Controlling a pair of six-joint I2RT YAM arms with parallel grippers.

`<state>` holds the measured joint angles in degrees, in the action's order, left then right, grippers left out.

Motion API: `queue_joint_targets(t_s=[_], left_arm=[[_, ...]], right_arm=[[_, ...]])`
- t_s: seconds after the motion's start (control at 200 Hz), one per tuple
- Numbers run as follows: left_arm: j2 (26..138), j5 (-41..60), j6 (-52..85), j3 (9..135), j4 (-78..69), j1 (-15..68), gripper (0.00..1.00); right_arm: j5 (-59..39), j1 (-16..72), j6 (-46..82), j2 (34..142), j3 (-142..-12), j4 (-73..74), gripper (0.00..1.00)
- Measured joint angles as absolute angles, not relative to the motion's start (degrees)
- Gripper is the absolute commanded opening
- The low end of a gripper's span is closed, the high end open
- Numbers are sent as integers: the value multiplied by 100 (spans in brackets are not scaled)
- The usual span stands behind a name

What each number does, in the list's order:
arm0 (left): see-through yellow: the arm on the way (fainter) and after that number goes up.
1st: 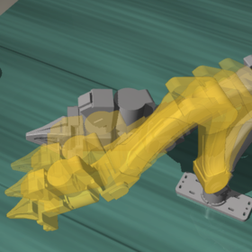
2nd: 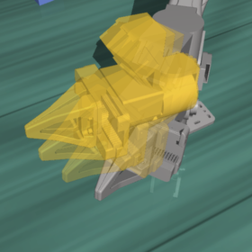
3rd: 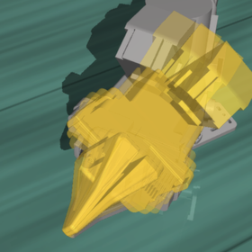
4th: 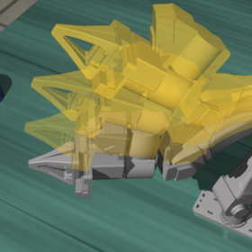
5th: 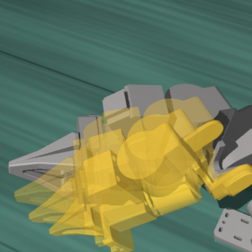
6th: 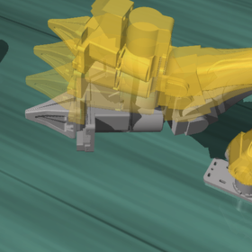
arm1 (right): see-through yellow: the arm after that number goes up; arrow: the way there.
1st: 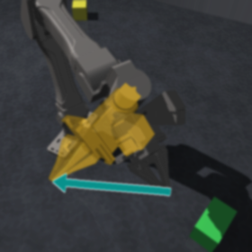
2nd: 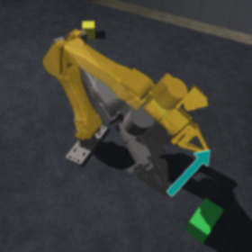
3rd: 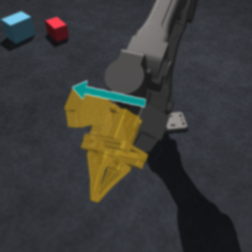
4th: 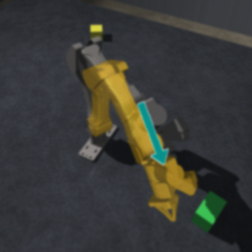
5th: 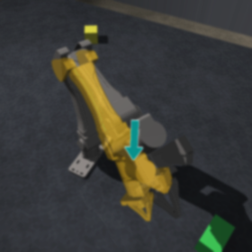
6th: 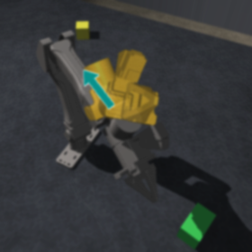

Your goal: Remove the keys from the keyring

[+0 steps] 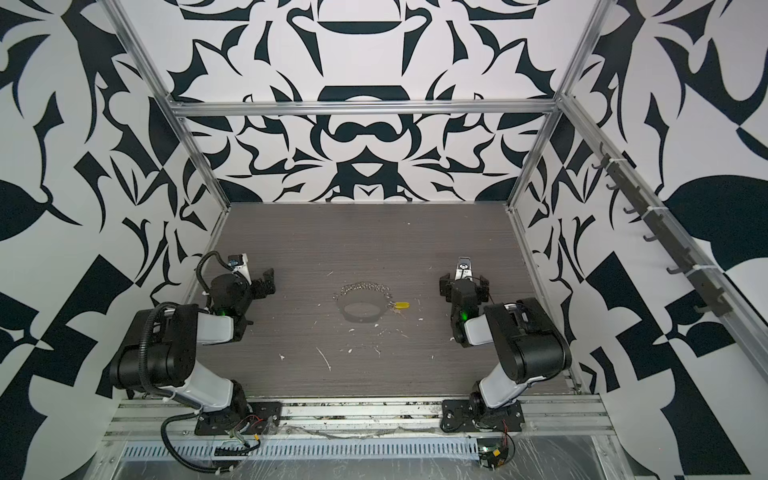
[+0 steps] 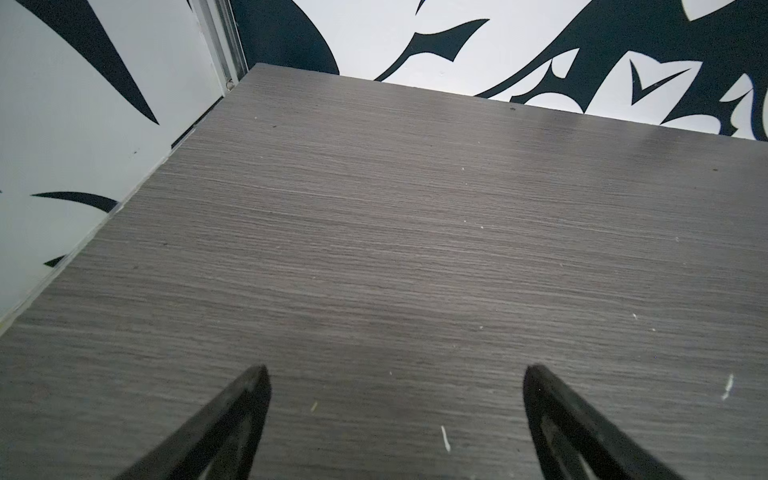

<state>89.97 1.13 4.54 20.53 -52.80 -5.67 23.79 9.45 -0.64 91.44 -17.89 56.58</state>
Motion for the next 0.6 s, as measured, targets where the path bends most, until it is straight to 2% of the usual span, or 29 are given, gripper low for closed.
queue_joint_targets(t_s=[0.6], left_arm=[[8997,113,454,2053,-5280,-567,99]], right_arm=[[2311,945,-64,9144,-1789,5636,100]])
